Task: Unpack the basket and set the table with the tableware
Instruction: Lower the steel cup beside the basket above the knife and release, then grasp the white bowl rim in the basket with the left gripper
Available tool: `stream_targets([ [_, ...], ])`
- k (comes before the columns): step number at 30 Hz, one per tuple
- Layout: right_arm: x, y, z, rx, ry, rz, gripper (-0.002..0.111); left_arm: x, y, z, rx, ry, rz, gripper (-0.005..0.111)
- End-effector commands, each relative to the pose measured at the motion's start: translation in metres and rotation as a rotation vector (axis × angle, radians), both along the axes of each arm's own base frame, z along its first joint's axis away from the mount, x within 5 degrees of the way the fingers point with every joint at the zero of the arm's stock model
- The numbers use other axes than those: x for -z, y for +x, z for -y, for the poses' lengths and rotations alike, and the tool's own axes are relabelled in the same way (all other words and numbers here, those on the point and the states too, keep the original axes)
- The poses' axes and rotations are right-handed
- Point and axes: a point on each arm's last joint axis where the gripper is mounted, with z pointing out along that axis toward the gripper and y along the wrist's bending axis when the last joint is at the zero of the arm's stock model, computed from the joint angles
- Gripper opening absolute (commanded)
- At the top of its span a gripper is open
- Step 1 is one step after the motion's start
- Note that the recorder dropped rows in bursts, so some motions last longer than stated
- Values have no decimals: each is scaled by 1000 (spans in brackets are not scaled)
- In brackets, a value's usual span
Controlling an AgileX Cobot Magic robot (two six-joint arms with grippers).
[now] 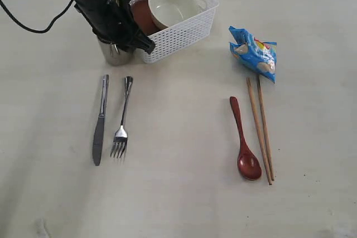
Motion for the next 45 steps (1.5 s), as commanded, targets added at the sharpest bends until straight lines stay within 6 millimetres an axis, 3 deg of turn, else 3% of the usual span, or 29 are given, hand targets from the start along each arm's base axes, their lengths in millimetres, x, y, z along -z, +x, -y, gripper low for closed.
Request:
stream_targets([
  [1,-1,0,2,7,10,4,45,-3,0,2,8,9,1,53],
  [9,-1,0,2,6,9,7,45,-17,-3,-1,14,16,27,53],
  [16,2,3,1,-17,-7,19,45,-54,-12,-6,21,13,107,53],
  [19,12,10,0,-24,-20,12,45,-67,-14,-6,16,-13,152,53],
  [22,39,24,-4,-40,-44,-50,45,-79,1,3,-8,-156,354,53],
  [25,54,30,-5,-47,-59,-87,45,-76,13,11,-82,-300,445,60],
  [30,58,32,-5,-49,-62,-96,45,-44,32,21,-85,-369,488,62],
  [33,58,32,-5,-51,-63,-95,45,-21,47,14,-156,-402,468,61],
  [37,58,32,-5,-52,-64,-87,45,-5,56,3,-185,-404,468,61],
  [45,58,32,-5,-52,-64,-87,45,13,69,8,-197,-410,454,60],
])
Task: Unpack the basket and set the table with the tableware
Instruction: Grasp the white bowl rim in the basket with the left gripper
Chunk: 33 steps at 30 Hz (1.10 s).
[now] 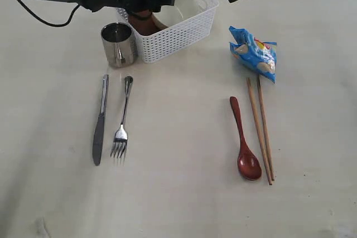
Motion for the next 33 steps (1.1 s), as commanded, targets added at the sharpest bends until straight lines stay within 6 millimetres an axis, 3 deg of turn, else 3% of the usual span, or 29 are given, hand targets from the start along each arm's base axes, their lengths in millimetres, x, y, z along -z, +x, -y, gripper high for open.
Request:
stream_targets([
  [1,0,1,2,2,0,8,45,6,7,3,-11,-19,-1,59],
  [5,-1,2,2,6,2,18,45,16,8,3,-22,-27,-26,38],
  [13,-1,2,2,8,2,22,45,18,8,3,-24,-26,-34,0],
  [17,-1,2,2,9,2,23,45,17,8,3,-24,-26,-33,0],
  [23,-1,2,2,9,2,23,45,-3,6,2,-24,-34,-2,0],
  [33,-2,3,9,1,-69,54,44,-76,-18,-9,-27,13,25,0],
])
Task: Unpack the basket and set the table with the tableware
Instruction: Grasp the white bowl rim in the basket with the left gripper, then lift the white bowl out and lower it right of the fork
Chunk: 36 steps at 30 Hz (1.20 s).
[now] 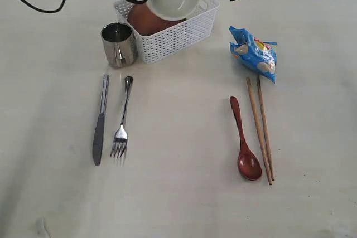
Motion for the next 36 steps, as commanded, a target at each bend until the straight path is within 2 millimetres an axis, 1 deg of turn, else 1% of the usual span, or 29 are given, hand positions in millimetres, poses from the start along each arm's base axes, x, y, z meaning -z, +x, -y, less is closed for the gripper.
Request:
stream_targets([
  [1,-4,1,11,9,-64,41,44,-42,-15,-7,-3,18,26,0],
  [4,-12,1,26,65,-50,51,40,-63,-25,-11,-3,32,33,0],
  [7,-23,0,48,144,-27,56,36,-80,-39,-14,-6,47,14,0],
  [9,-28,-3,64,210,-7,48,34,-89,-50,-12,19,90,-17,0],
  [11,-29,-7,77,257,0,58,32,-95,-61,-6,54,128,-44,0],
  [15,-14,-20,96,353,20,78,30,-106,-84,9,116,163,-103,0],
  [20,8,-36,104,433,6,165,30,-115,-112,27,182,196,-167,0],
  [25,30,-50,109,487,-12,209,30,-112,-133,45,243,249,-256,0],
  [28,33,-50,110,497,-18,231,30,-103,-143,53,276,255,-298,0],
  [32,33,-51,110,494,-19,222,30,-78,-154,59,327,221,-368,0],
  [36,34,-51,110,494,-19,220,30,-53,-162,60,346,174,-418,0],
])
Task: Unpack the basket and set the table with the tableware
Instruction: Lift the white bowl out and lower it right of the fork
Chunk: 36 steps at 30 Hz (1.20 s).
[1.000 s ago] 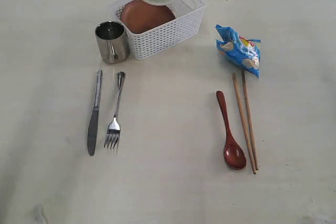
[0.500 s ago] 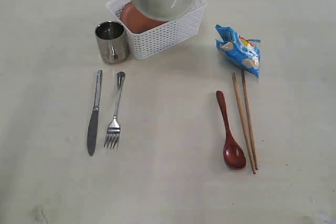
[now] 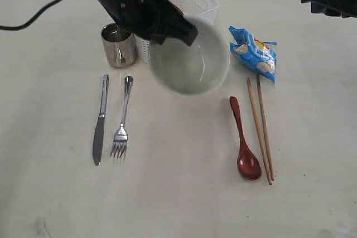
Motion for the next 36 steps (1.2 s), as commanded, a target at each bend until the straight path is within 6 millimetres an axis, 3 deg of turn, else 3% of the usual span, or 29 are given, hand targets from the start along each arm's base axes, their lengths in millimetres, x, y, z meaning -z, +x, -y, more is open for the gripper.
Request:
stream_targets([
  [1,-2,-1,2,9,-4,18,30,21,-11,2,1,-64,-54,0],
  [11,-2,-1,2,8,-3,16,30,53,-25,5,-41,-201,-134,0],
  [16,-2,-1,2,5,-4,12,30,71,-34,-1,-49,-179,-167,0],
  [30,-2,-1,2,4,-6,13,30,91,-40,-7,-106,-205,-164,0],
  [36,-2,-1,2,4,-6,13,30,108,-38,-4,-136,-192,-223,0],
])
